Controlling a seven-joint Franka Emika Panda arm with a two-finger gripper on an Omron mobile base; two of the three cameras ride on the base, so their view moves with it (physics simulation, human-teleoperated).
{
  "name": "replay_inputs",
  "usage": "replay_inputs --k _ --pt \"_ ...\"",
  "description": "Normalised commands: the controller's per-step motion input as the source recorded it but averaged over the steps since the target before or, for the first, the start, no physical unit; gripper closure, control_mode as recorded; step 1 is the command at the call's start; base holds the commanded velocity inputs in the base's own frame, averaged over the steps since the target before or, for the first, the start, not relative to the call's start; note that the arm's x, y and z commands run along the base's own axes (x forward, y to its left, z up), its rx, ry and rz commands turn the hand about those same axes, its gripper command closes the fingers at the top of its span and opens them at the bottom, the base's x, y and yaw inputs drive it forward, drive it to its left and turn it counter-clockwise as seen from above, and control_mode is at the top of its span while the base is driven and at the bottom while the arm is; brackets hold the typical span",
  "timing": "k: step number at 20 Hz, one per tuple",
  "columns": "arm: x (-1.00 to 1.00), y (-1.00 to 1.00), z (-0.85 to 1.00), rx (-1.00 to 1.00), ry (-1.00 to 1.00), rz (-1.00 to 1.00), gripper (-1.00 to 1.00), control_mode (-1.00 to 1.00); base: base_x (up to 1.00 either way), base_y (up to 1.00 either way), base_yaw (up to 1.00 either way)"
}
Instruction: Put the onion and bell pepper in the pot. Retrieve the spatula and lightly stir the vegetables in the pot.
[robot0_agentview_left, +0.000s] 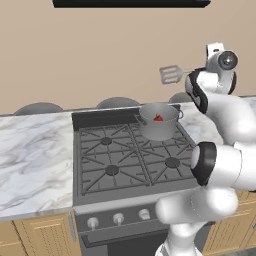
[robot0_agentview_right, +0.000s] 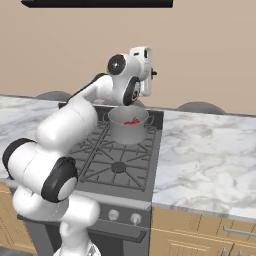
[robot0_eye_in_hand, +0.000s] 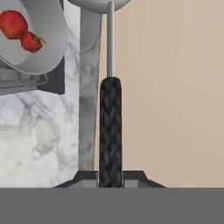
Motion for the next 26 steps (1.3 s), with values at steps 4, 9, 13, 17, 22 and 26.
replay_inputs --k 4,9,13,17,22,26 --pt "0.0 0.01 0.03 0.69 0.31 -0.34 1.0 -1.0 0.0 0.0 0.0" --pt "0.07 0.03 0.15 0.8 0.13 -0.28 1.0 -1.0 0.0 0.0 0.0" --pt "0.06 0.01 0.15 0.86 0.06 -0.23 1.0 -1.0 0.0 0.0 0.0" --pt "0.02 0.07 -0.02 0.92 0.0 -0.27 1.0 -1.0 0.0 0.0 0.0" --pt "0.1 0.08 -0.03 0.88 0.07 -0.39 1.0 -1.0 0.0 0.0 0.0" --pt "0.02 0.18 0.0 0.87 0.18 -0.37 1.0 -1.0 0.0 0.0 0.0"
